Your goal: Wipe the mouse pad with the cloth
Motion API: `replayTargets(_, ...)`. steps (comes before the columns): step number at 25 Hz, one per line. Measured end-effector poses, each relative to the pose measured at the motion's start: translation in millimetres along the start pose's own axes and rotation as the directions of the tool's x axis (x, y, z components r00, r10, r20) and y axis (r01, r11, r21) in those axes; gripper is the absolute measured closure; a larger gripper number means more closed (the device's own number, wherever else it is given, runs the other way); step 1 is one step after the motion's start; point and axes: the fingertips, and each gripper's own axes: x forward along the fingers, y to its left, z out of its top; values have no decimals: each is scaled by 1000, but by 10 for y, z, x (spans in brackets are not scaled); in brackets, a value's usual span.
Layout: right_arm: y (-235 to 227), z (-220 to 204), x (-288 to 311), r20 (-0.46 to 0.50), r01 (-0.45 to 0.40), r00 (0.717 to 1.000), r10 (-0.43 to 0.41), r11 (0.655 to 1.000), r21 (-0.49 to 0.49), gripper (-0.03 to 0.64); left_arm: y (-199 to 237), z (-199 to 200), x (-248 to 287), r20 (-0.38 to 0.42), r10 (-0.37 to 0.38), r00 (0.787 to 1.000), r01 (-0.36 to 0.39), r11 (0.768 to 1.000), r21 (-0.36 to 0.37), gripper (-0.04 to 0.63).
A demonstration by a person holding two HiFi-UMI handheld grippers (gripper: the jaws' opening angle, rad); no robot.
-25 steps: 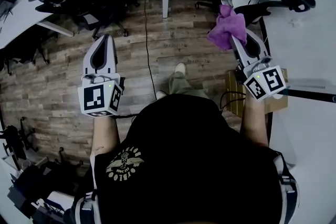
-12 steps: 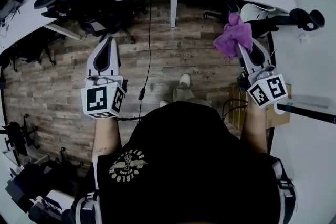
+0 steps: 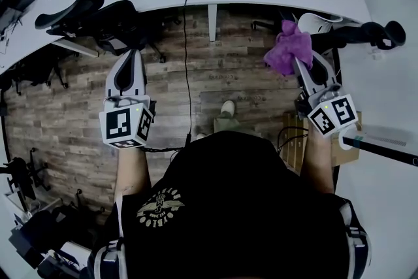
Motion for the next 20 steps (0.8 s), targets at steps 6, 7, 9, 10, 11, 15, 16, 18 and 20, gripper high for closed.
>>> replayTargets(6,-336,49,82,26,9,1000,-9,1000,7,532,-107,131,309,16,0,1000,0,1000,21,594)
replayTargets(7,-398,53,90,32,12,999,-12,1000,10,532,-128,156,361,18,-1,1000,1,1000,26,594)
replayTargets(9,-527,56,106,44,19,999,-20,1000,24,532,-177,214,474,20,-6,1000,5,999,37,594)
replayTargets(10,-589,55,113,48,23,999,-24,999,32,532,-205,248,528,22,-9,1000,8,999,42,594)
replayTargets(11,-647,56,121,51,24,998,-26,999,38,532,-235,284,579,25,-12,1000,11,999,45,594)
replayTargets(15,-842,92,161,61,14,998,-17,999,43,532,-355,393,762,33,-16,999,15,999,47,594)
replayTargets(16,-889,103,169,64,11,998,-14,999,43,532,-380,401,804,31,-15,999,14,999,48,594)
replayTargets(18,-996,130,188,72,6,997,-10,999,47,532,-428,424,884,28,-12,1000,11,999,52,594)
replayTargets(20,-1104,158,226,82,-3,997,-2,998,56,532,-469,483,953,36,-4,999,2,998,56,594)
